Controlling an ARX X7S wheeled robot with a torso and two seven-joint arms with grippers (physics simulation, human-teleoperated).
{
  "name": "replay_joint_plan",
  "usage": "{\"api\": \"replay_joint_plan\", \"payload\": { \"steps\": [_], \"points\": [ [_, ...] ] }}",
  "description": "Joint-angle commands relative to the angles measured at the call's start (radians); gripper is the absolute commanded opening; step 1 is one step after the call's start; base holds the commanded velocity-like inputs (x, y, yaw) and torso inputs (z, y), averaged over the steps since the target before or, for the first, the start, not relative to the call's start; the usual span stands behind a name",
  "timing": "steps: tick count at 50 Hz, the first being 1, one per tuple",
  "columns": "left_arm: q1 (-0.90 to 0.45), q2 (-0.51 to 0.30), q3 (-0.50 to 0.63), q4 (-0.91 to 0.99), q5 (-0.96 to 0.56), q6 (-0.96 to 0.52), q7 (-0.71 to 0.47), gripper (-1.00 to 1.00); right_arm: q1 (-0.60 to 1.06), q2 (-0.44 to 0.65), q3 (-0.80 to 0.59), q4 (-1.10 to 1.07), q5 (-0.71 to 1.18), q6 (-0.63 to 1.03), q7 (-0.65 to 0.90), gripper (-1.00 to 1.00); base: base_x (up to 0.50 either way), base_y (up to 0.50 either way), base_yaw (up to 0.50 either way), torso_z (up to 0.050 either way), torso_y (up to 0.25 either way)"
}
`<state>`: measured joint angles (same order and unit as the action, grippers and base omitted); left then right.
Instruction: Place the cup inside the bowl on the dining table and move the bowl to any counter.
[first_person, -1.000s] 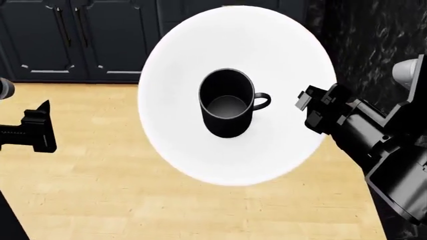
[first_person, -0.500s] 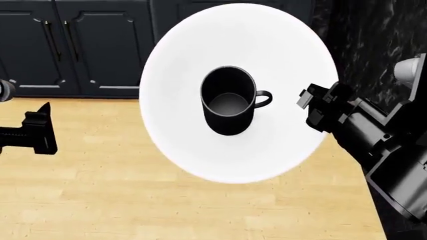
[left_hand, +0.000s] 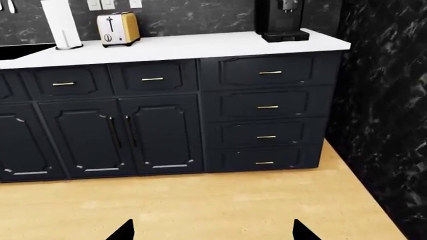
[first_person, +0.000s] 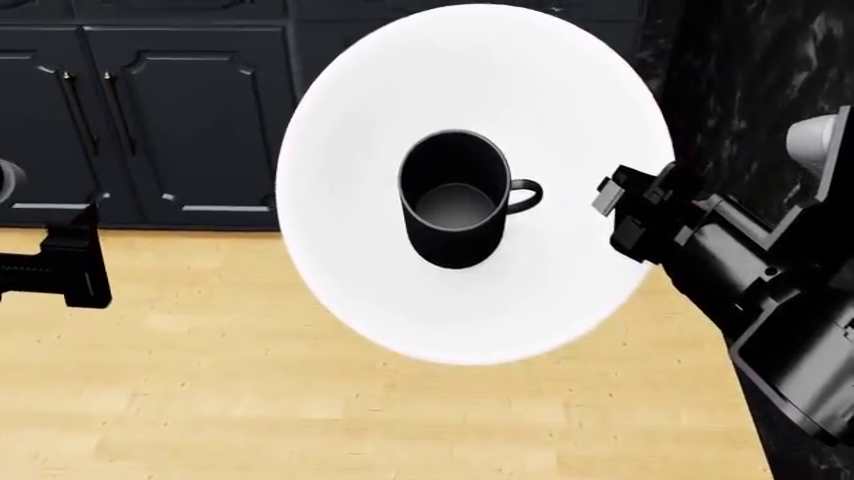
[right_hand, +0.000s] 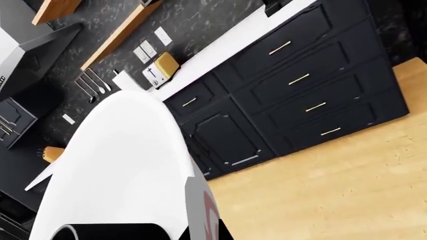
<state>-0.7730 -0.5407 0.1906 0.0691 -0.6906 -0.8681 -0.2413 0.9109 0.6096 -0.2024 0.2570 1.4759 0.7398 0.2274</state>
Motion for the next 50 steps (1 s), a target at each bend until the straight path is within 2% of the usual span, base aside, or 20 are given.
{"api": "replay_joint_plan", "payload": {
  "steps": [1, 50],
  "points": [
    [0.008, 0.002, 0.000, -0.013, 0.007, 0.018, 0.000, 1.00, 0.017, -0.014, 0.006, 0.012, -0.001, -0.015, -0.027, -1.00, 0.50, 0.00, 0.00, 0.000, 0.000],
    [-0.024, 0.004, 0.017, -0.012, 0.007, 0.013, -0.007, 1.00, 0.043, -0.018, -0.007, 0.031, 0.002, -0.009, -0.032, -1.00, 0.50, 0.00, 0.00, 0.000, 0.002]
  ]
}}
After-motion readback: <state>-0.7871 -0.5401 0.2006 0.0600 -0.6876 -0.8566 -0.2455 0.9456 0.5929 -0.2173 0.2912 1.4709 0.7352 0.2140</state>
